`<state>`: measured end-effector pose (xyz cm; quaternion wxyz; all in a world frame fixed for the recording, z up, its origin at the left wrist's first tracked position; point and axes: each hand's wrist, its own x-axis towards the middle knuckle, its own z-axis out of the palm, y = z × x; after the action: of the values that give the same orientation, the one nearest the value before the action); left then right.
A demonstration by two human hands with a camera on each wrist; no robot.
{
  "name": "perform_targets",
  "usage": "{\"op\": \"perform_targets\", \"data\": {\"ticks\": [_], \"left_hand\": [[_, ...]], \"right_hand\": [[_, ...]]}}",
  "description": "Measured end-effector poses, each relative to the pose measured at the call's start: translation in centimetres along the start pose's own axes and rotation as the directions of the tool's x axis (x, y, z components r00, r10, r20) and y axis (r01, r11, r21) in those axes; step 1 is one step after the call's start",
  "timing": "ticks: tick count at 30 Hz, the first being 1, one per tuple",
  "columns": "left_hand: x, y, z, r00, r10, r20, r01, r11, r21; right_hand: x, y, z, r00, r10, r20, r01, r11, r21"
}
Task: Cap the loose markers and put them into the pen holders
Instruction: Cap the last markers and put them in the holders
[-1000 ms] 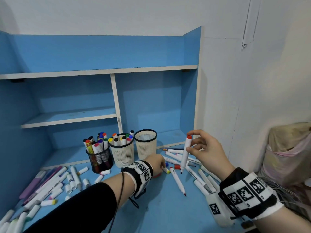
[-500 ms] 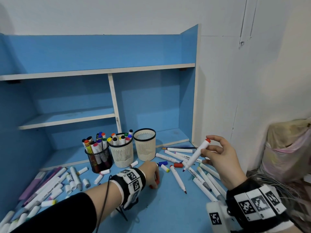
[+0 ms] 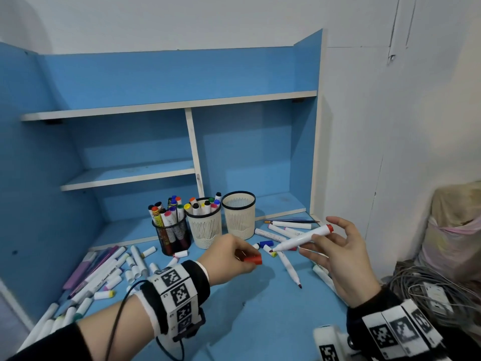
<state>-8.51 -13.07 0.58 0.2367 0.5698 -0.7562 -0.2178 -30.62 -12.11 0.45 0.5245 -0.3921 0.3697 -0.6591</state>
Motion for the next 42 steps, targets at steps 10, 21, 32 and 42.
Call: {"op": "perform_targets", "data": {"ticks": [10, 21, 32, 42], "left_hand": [[-4.0, 1.5, -1.9, 0.984, 0.019, -0.177, -0.072, 0.952, -0.298], [-6.1, 0.5, -1.7, 0.932, 0.016, -0.361, -0.148, 0.928, -0.342], [-6.4, -0.3, -1.4, 0.959, -0.084, -0.271, -0.052, 0.888, -0.456], [-4.4, -0.3, -3.1, 0.982, -0.019, -0.188, -0.072, 0.881, -0.468]], "right_hand": [[-2.2, -0.3, 2.4, 0.990, 0.003, 0.142, -0.018, 0.995, 0.100], [-3.7, 2.5, 5.6, 0.971, -0.010, 0.240, -0.017, 0.994, 0.108], [-5.3, 4.0, 7.8, 0.948, -0.241, 0.208, 0.252, 0.967, -0.031], [-1.5, 2.2, 7.2, 0.922, -0.148, 0.357, 0.206, 0.970, -0.128]]}}
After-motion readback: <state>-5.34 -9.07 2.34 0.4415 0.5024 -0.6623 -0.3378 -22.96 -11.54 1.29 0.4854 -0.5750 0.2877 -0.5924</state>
